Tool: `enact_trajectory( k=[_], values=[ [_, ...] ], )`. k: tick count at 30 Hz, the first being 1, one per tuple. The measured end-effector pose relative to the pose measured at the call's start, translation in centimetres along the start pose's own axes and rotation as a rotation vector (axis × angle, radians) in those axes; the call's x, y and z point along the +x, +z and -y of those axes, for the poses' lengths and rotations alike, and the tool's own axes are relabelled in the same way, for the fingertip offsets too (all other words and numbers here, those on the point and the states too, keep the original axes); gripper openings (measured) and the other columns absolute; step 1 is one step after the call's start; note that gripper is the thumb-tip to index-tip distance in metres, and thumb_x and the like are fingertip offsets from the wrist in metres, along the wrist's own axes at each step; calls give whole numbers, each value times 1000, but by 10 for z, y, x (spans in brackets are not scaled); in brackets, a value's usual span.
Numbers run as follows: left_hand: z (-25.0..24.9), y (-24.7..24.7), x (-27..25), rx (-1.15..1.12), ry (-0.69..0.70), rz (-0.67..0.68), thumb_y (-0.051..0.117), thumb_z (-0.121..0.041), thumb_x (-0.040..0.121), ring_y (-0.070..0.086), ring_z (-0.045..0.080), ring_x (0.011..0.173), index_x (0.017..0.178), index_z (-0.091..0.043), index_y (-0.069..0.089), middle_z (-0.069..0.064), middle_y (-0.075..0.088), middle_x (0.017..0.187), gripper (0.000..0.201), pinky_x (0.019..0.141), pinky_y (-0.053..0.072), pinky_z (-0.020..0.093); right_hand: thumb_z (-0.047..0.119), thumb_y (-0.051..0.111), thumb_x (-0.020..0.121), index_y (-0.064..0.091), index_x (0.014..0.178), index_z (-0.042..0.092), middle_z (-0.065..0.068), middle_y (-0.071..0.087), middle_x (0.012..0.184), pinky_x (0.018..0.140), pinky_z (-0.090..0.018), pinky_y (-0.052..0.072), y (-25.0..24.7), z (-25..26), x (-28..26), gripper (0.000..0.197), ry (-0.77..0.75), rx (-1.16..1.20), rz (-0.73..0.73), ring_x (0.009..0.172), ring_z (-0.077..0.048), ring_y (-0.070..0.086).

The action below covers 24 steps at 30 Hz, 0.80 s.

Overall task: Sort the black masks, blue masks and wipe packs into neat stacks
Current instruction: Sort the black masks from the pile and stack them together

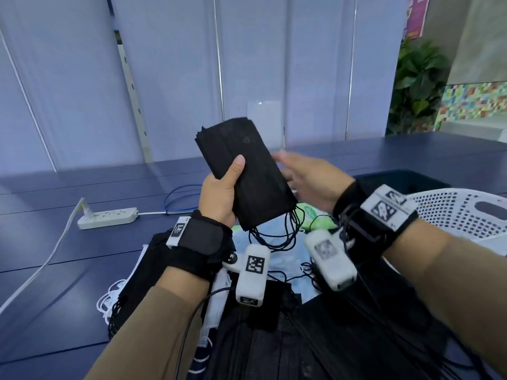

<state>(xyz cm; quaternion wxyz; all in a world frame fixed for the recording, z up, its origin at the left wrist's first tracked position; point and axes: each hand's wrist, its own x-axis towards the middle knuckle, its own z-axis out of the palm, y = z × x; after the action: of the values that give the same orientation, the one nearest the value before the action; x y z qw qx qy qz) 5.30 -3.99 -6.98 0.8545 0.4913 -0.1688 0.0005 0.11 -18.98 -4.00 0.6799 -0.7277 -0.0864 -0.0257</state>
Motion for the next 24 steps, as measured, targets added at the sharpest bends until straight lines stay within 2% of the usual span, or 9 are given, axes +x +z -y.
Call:
enact_trajectory(
  k=[4, 7, 10, 13, 15, 17, 19, 21, 24],
  values=[
    [11, 3, -1, 5, -16, -92, 59, -23, 92, 68, 28, 94, 91, -10, 65, 11, 70, 98, 14, 85, 55, 42, 24, 48, 97, 49, 127, 12, -10, 62, 119, 98, -43, 47, 12, -25, -1, 32, -19, -246, -124, 108, -24, 61],
    [11, 3, 0, 0, -11, -109, 59, -25, 92, 68, 27, 93, 90, -10, 65, 9, 70, 96, 17, 83, 55, 41, 20, 44, 99, 41, 132, 12, -15, 61, 114, 93, -48, 49, 13, -32, 3, 34, -9, -323, -227, 103, -30, 62],
    [12, 3, 0, 37, -31, -48, 56, -25, 94, 67, 26, 96, 102, -9, 64, 11, 69, 104, 20, 83, 56, 39, 13, 44, 97, 28, 142, 17, -24, 60, 108, 97, -47, 46, 12, -32, 4, 48, -43, -352, -296, 105, -33, 60],
    [16, 3, -3, 140, -8, 49, 54, -22, 95, 69, 20, 94, 114, -7, 61, 9, 69, 108, 26, 78, 58, 30, 0, 44, 92, 23, 144, 25, -14, 61, 90, 90, -43, 51, 8, -24, 8, 62, -104, -360, -291, 92, -34, 62],
    [21, 4, -2, 189, -6, 86, 54, -22, 95, 69, 18, 93, 116, -7, 60, 9, 69, 108, 27, 78, 57, 28, -6, 42, 88, 27, 141, 30, -8, 62, 108, 90, -43, 52, 4, -18, 10, 65, -166, -389, -252, 96, -29, 63],
    [22, 3, 0, 231, -33, 121, 54, -23, 94, 68, 21, 97, 116, -7, 61, 11, 69, 110, 28, 85, 56, 32, -10, 42, 87, 27, 142, 27, -1, 51, 129, 97, -32, 47, 2, -10, 9, 68, -238, -484, -218, 112, -21, 57],
    [23, 12, 6, 294, -78, 202, 55, -25, 93, 68, 22, 98, 112, -9, 63, 11, 69, 109, 25, 88, 54, 34, -9, 45, 86, 21, 146, 26, 4, 43, 129, 89, -21, 48, -11, 5, 7, 73, -287, -586, -213, 105, -16, 56],
    [14, 19, 12, 383, -89, 308, 56, -24, 92, 69, 17, 90, 104, -12, 65, 7, 71, 102, 19, 81, 55, 30, -6, 51, 85, 16, 147, 28, 0, 45, 121, 70, -16, 51, -22, 24, 8, 79, -299, -600, -237, 79, -10, 55],
    [-2, 43, 33, 612, -56, 478, 59, -22, 91, 69, 10, 78, 94, -17, 66, -2, 72, 87, 9, 76, 56, 25, -4, 57, 85, 22, 147, 32, -3, 50, 90, 52, -16, 47, -57, 52, 11, 80, -235, -506, -303, 64, -12, 49]
  ],
)
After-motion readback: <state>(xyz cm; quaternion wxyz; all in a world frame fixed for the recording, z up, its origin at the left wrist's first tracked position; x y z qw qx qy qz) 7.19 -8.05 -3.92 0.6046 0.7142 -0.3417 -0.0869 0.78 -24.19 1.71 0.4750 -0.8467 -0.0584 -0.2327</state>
